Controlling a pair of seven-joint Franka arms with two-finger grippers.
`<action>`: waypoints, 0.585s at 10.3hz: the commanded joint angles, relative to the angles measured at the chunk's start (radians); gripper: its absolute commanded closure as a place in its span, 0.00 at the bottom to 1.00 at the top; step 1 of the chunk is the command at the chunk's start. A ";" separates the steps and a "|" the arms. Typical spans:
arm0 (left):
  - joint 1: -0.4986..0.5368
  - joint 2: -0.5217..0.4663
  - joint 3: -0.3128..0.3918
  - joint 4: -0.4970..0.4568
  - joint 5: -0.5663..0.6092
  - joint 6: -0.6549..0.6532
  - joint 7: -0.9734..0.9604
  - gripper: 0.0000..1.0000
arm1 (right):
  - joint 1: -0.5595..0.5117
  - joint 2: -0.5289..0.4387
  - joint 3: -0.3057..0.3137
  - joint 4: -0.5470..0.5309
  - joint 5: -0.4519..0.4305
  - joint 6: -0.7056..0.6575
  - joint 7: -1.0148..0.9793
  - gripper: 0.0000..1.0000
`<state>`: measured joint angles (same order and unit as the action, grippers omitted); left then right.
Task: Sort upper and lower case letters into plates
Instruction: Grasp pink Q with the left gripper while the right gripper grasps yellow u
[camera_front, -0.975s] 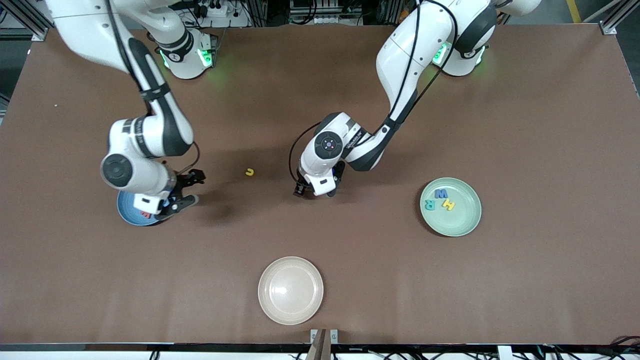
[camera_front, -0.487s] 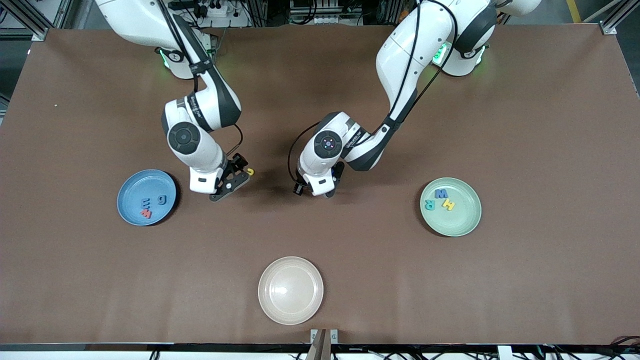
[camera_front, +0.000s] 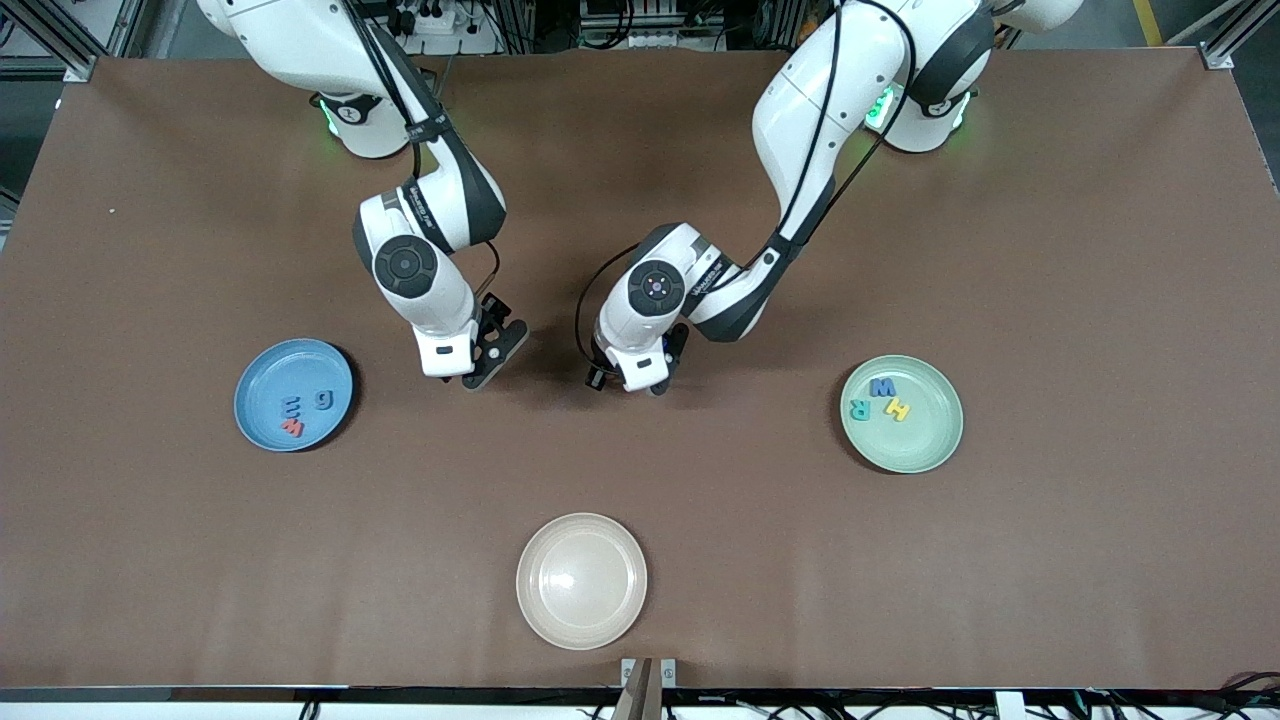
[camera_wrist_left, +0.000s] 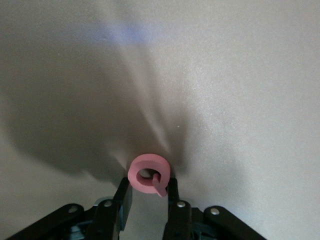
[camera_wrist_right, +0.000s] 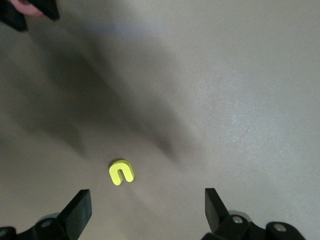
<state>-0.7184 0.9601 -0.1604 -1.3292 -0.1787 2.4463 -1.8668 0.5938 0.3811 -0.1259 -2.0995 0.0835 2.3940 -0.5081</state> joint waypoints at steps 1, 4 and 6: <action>-0.006 0.008 0.016 0.002 -0.027 -0.006 0.029 0.70 | 0.004 -0.013 -0.003 -0.052 -0.007 0.054 -0.044 0.00; 0.007 0.000 0.015 0.004 -0.028 -0.024 0.029 0.70 | 0.030 -0.018 -0.001 -0.135 -0.007 0.158 -0.044 0.00; 0.017 -0.009 0.010 0.007 -0.030 -0.058 0.029 0.70 | 0.050 -0.008 -0.001 -0.166 -0.007 0.233 -0.044 0.00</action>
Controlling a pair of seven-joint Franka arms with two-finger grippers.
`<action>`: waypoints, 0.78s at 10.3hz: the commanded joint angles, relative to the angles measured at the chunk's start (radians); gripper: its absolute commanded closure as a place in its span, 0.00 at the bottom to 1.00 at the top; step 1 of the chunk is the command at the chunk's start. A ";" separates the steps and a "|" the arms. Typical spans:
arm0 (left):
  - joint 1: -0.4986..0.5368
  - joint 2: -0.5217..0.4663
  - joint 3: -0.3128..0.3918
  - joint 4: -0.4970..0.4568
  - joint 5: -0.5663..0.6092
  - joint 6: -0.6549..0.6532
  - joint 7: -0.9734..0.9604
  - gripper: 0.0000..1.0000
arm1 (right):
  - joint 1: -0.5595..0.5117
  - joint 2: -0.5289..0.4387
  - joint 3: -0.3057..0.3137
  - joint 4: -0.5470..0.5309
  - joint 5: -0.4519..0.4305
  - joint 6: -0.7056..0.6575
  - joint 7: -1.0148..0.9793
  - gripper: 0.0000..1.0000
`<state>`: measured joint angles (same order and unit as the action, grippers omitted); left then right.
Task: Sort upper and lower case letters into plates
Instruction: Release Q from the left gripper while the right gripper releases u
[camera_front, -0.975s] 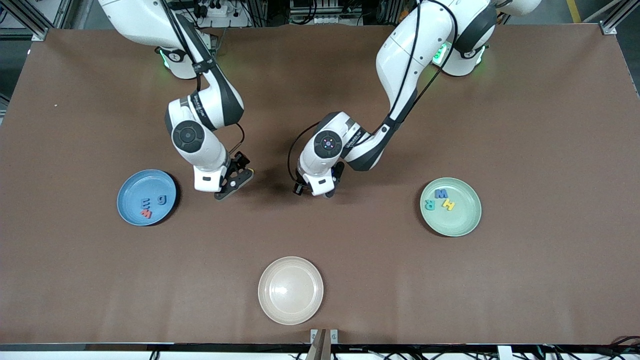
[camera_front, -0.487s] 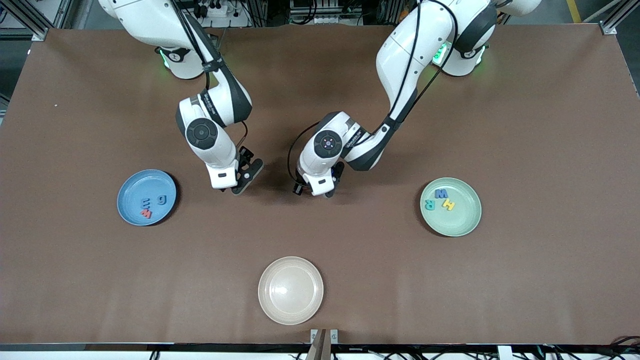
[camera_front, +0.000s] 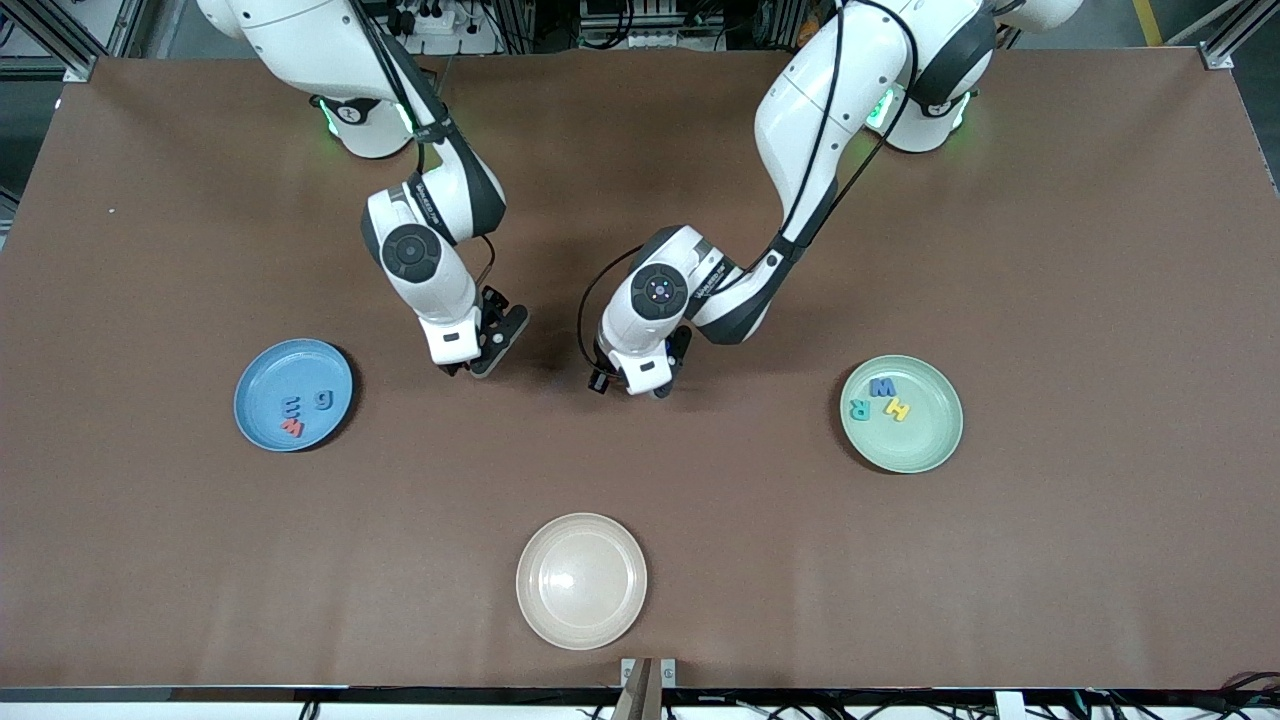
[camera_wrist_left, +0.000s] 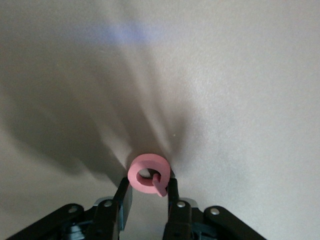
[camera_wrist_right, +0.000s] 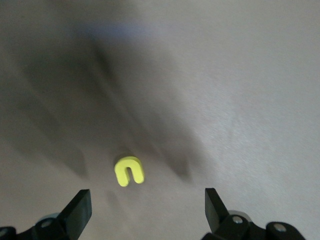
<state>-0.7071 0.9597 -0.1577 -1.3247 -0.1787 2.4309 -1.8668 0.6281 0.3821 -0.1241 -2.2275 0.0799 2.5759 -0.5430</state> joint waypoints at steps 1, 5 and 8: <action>0.020 -0.019 0.006 0.002 -0.028 -0.068 0.038 0.70 | 0.016 0.003 -0.003 -0.035 -0.003 0.062 -0.009 0.00; 0.101 -0.070 -0.009 0.004 -0.033 -0.203 0.139 0.70 | 0.012 0.052 -0.003 -0.026 -0.003 0.124 -0.049 0.00; 0.198 -0.125 -0.009 0.002 -0.036 -0.370 0.298 0.70 | 0.015 0.070 -0.003 -0.017 -0.002 0.136 -0.051 0.00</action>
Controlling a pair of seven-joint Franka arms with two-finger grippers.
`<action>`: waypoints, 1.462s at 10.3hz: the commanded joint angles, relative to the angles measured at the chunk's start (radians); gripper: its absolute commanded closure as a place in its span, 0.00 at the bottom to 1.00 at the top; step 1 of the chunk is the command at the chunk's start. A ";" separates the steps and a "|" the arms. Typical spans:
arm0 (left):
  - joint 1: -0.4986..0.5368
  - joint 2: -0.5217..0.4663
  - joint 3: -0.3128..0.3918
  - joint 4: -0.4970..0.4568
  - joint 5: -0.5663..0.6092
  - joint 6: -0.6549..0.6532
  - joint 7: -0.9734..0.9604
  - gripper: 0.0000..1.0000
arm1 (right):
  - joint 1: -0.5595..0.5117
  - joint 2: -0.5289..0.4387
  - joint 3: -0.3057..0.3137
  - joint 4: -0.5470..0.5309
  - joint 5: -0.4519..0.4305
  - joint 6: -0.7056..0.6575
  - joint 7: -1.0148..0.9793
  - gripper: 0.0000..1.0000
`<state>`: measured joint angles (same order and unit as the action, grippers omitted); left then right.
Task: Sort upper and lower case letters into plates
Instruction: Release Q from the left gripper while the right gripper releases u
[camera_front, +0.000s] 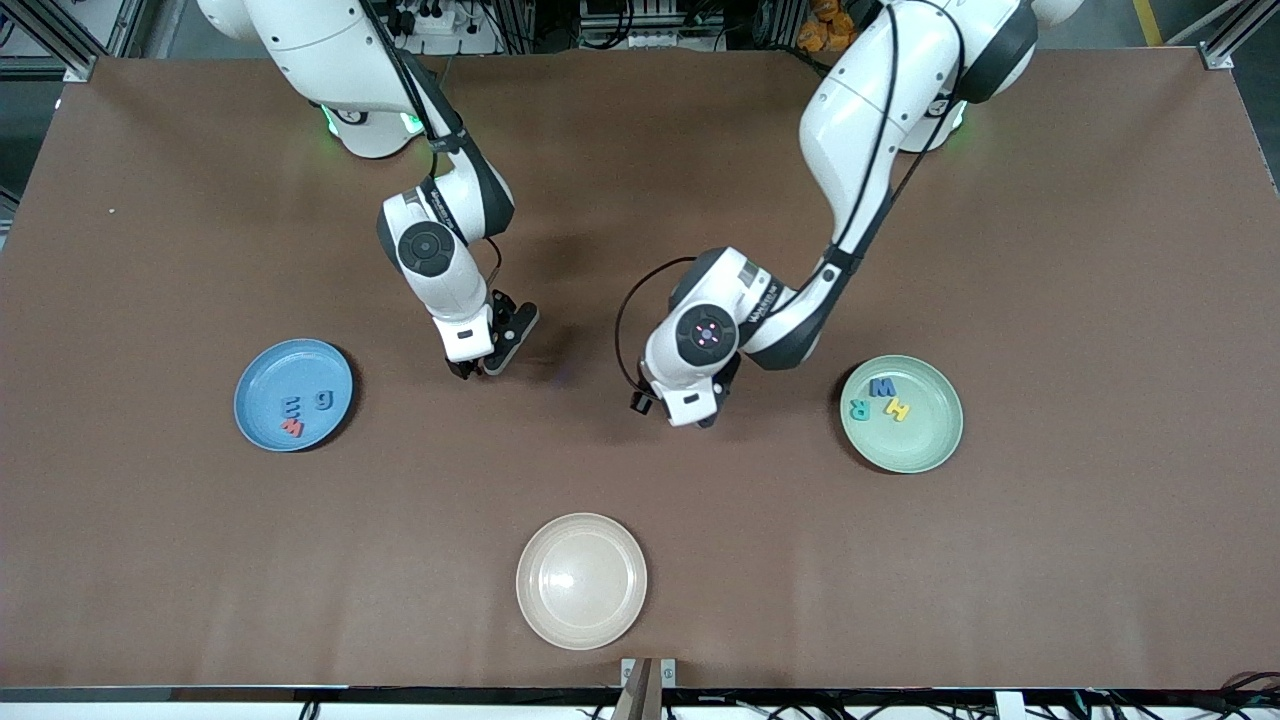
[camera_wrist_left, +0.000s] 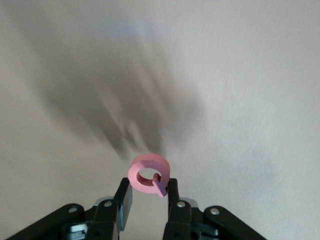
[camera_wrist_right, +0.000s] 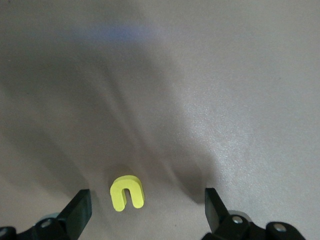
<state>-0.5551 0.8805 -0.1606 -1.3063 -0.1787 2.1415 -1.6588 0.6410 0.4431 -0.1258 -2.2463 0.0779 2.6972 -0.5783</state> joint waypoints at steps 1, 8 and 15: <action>0.084 -0.067 -0.005 -0.016 -0.036 -0.145 0.162 0.70 | 0.002 0.020 -0.002 0.002 0.000 0.036 -0.015 0.00; 0.339 -0.186 0.015 -0.051 0.099 -0.480 0.866 0.68 | -0.006 0.013 -0.002 -0.004 0.003 0.026 -0.003 1.00; 0.572 -0.181 0.010 -0.221 0.219 -0.341 1.395 0.68 | -0.220 -0.164 -0.009 0.140 -0.001 -0.331 -0.018 1.00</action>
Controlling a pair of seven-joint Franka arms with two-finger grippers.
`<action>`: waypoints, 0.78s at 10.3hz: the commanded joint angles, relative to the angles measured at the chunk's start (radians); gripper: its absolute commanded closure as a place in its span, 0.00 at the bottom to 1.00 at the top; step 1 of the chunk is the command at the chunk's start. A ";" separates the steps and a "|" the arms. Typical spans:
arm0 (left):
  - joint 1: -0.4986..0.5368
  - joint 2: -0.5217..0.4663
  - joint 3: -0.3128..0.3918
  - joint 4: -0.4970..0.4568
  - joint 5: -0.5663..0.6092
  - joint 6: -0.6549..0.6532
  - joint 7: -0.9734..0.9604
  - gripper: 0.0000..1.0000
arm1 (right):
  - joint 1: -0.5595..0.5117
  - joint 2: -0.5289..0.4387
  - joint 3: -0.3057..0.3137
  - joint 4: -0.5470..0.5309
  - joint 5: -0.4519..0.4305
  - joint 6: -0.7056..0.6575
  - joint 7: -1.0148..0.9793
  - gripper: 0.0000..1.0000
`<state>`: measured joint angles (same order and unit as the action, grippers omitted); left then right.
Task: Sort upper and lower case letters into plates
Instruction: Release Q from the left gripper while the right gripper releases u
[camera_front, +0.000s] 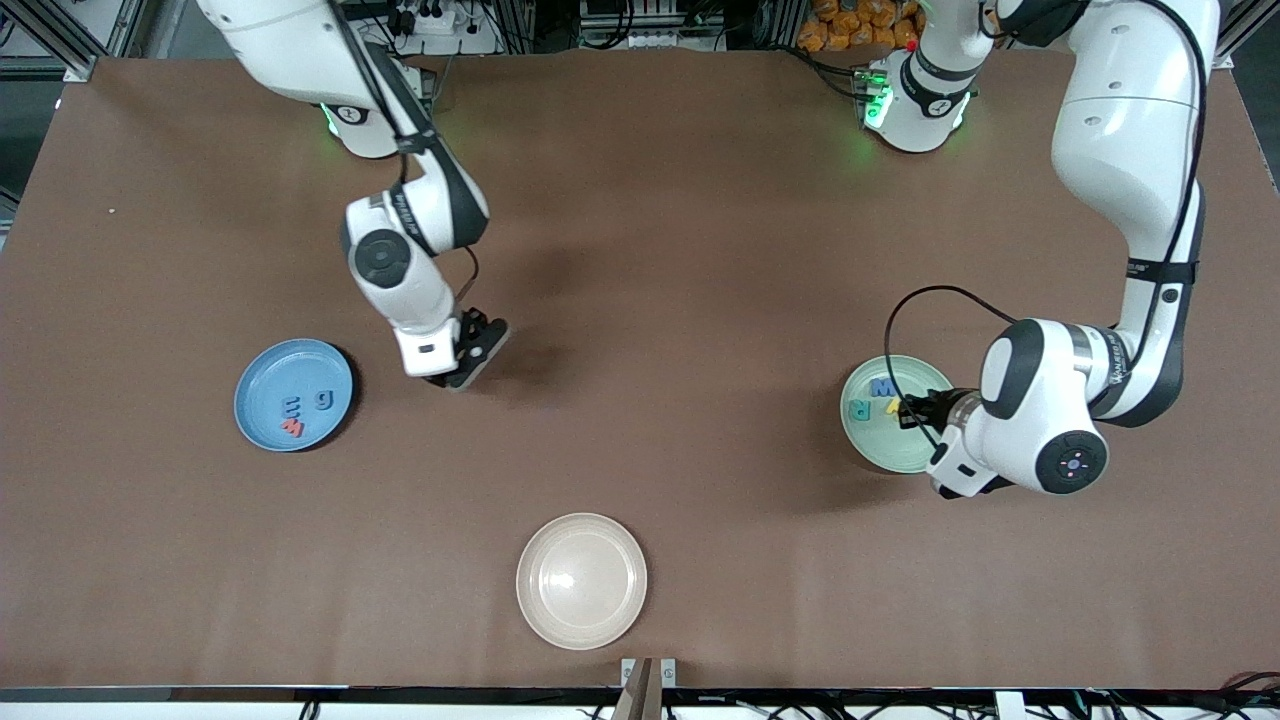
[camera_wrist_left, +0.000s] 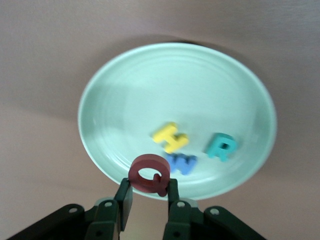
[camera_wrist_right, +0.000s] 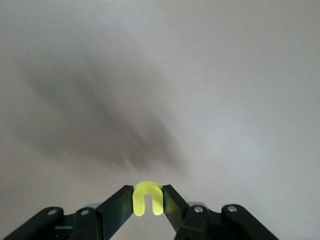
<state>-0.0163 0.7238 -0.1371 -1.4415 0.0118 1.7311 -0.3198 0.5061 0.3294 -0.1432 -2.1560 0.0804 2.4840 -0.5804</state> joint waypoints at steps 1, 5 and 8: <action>0.032 -0.027 -0.015 -0.114 0.025 0.100 0.047 0.68 | -0.147 -0.050 0.007 0.095 -0.008 -0.182 -0.028 1.00; 0.032 -0.026 -0.019 -0.119 0.016 0.103 0.042 0.00 | -0.411 0.005 0.004 0.105 -0.010 -0.183 -0.123 1.00; 0.023 -0.027 -0.019 -0.116 0.013 0.103 0.039 0.00 | -0.462 0.034 0.004 0.108 -0.005 -0.162 -0.122 0.55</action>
<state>0.0100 0.7236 -0.1542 -1.5313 0.0119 1.8225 -0.2782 0.0536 0.3524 -0.1556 -2.0581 0.0772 2.3118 -0.7074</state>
